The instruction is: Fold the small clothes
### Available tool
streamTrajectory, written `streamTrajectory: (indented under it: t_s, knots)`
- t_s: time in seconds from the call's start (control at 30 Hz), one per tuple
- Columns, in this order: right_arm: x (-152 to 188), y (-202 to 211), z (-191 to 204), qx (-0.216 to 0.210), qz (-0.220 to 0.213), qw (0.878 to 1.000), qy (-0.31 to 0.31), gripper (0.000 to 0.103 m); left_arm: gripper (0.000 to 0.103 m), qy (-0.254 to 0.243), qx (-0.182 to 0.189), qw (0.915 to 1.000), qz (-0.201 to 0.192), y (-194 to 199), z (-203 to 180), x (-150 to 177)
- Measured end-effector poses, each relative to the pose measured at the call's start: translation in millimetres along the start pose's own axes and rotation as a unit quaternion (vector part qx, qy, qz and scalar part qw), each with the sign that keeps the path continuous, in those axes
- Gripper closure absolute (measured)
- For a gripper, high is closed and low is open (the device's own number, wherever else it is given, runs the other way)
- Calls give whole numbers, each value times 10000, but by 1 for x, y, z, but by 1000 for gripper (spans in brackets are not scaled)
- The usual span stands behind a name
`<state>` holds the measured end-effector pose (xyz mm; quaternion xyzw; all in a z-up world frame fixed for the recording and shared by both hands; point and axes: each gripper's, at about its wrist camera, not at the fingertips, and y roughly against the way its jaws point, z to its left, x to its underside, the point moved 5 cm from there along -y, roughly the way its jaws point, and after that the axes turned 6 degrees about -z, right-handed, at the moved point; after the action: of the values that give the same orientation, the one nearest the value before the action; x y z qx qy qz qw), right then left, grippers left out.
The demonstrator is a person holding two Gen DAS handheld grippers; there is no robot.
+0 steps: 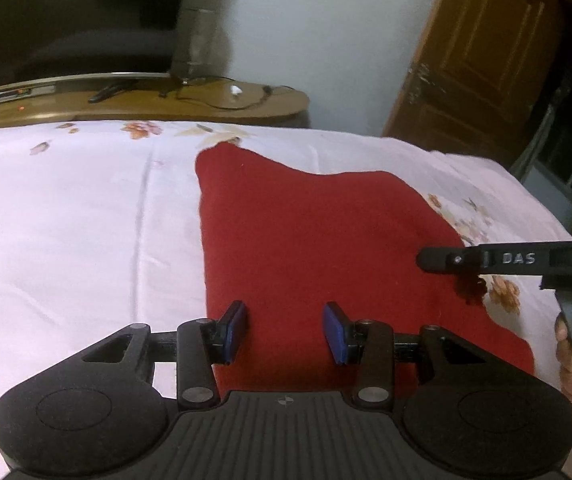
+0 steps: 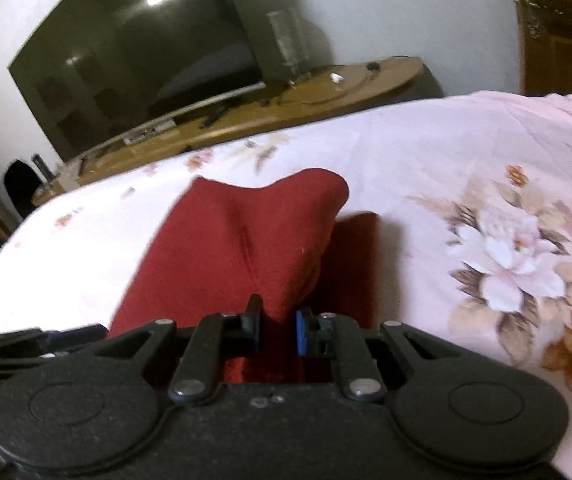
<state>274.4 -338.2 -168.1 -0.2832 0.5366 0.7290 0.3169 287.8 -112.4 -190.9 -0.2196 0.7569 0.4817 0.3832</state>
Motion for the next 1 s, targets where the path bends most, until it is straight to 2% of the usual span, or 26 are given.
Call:
streamTrajectory:
  t_s: [0.1,0.17,0.27,0.4,0.47,0.6,0.73,0.83,0.87,0.93,1.0]
  knots:
    - [12,-6,-11,358,49,9993,103,86,61,-38,1,9999,128,-10,-6,6]
    - [22,-15,-12,488,170,9983,256,80,61,-102,-118,9997,186,-13,-5,11]
    - [21,-12,-12,568,55,9982,190,71,61,-115,-126,9997,189,-9,-5,10]
    - [7,22,-8,596,-371,9975,47,67,61,42,-75,10000,27,7,0,2]
    - [6,33,3,339,-498,9982,7,67,61,39,-52,9999,112,3,1,4]
    - [36,30,19,105,-113,9999,-26,70,61,-26,-133,9996,256,-7,1,20]
    - [73,5,11,528,393,9969,426,73,60,-60,-162,9992,351,-14,3,25]
    - [61,13,13,485,296,9978,334,71,60,-34,-124,9995,283,-4,2,18]
    - [56,19,18,437,161,9982,381,67,60,-39,-103,9996,251,-1,3,16]
    - [52,28,23,392,-9,9981,472,66,60,-67,-80,9994,324,-2,4,19]
    - [61,25,20,456,140,9976,500,65,60,-108,-142,9990,405,-8,6,25]
